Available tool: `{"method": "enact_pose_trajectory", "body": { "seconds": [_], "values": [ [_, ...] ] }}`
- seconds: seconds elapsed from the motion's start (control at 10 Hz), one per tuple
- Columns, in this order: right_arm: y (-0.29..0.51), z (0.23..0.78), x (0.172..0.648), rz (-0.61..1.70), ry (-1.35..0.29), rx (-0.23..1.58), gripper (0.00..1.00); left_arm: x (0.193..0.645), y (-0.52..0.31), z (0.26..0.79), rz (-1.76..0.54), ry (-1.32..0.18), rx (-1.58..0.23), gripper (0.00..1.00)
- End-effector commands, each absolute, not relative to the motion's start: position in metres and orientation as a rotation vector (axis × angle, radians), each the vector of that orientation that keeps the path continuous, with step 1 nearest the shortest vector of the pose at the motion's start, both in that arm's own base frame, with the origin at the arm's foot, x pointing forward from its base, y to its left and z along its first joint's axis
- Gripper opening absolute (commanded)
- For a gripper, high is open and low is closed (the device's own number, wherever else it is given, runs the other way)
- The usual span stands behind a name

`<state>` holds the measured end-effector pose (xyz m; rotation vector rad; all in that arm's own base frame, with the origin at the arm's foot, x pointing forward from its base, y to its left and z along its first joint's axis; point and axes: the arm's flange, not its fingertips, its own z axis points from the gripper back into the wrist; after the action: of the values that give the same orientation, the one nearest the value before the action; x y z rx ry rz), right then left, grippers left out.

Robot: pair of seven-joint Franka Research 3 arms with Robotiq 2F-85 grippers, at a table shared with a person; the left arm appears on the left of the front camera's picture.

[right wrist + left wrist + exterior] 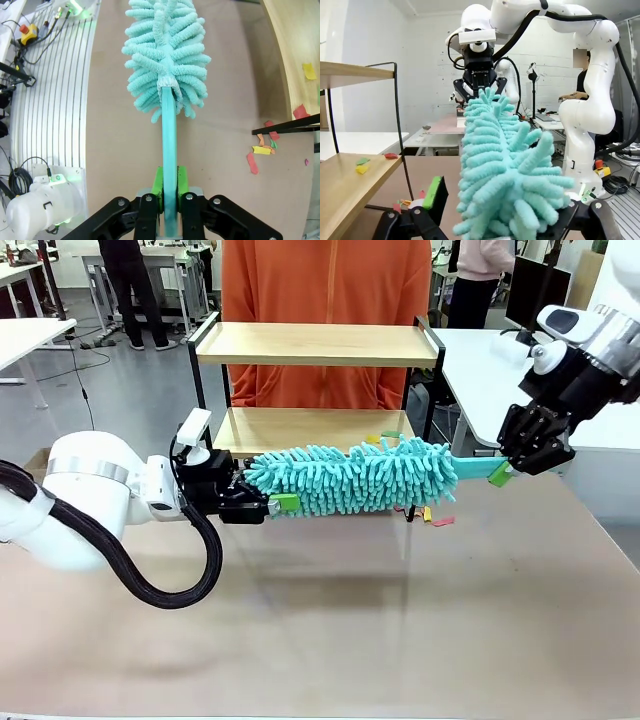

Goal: Clean the shelf.
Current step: Hand the Duster back to the human.

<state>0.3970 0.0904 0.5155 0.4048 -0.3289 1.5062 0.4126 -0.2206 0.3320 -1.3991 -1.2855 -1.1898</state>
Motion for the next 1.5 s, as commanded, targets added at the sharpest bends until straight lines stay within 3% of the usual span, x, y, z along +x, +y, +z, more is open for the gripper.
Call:
{"method": "enact_pose_trajectory", "body": {
  "seconds": [0.0, 0.1, 0.2, 0.3, 0.4, 0.5, 1.2, 1.4],
  "values": [
    [0.0923, 0.518, 0.3969, 1.488, -0.344, 0.405, 0.13, 0.407, -0.2176, 0.3339, -1.172, -1.308, -1.387, 1.0],
    [0.0923, 0.518, 0.3969, 1.488, -0.344, 0.405, 0.13, 0.408, -0.2209, 0.3306, -1.186, -1.303, -1.374, 0.41],
    [0.0923, 0.518, 0.3969, 1.488, -0.344, 0.405, 0.13, 0.4085, -0.2227, 0.3288, -1.182, -1.293, -1.371, 0.4],
    [0.0923, 0.518, 0.3969, 1.488, -0.344, 0.405, 0.13, 0.4085, -0.2234, 0.3284, -1.182, -1.291, -1.369, 0.0],
    [0.0923, 0.518, 0.3969, 1.488, -0.344, 0.405, 0.13, 0.4084, -0.2234, 0.3292, -1.171, -1.3, -1.374, 0.36],
    [0.0923, 0.518, 0.3969, 1.488, -0.344, 0.405, 0.13, 0.4083, -0.2227, 0.3295, -1.165, -1.304, -1.38, 0.0],
    [0.0923, 0.518, 0.3969, 1.488, -0.344, 0.405, 0.13, 0.4011, -0.2209, 0.3313, -1.188, -1.328, -1.465, 0.0],
    [0.0923, 0.518, 0.3969, 1.488, -0.344, 0.405, 0.13, 0.4078, -0.2213, 0.3271, -1.182, -1.272, -1.407, 0.0]
  ]
}}
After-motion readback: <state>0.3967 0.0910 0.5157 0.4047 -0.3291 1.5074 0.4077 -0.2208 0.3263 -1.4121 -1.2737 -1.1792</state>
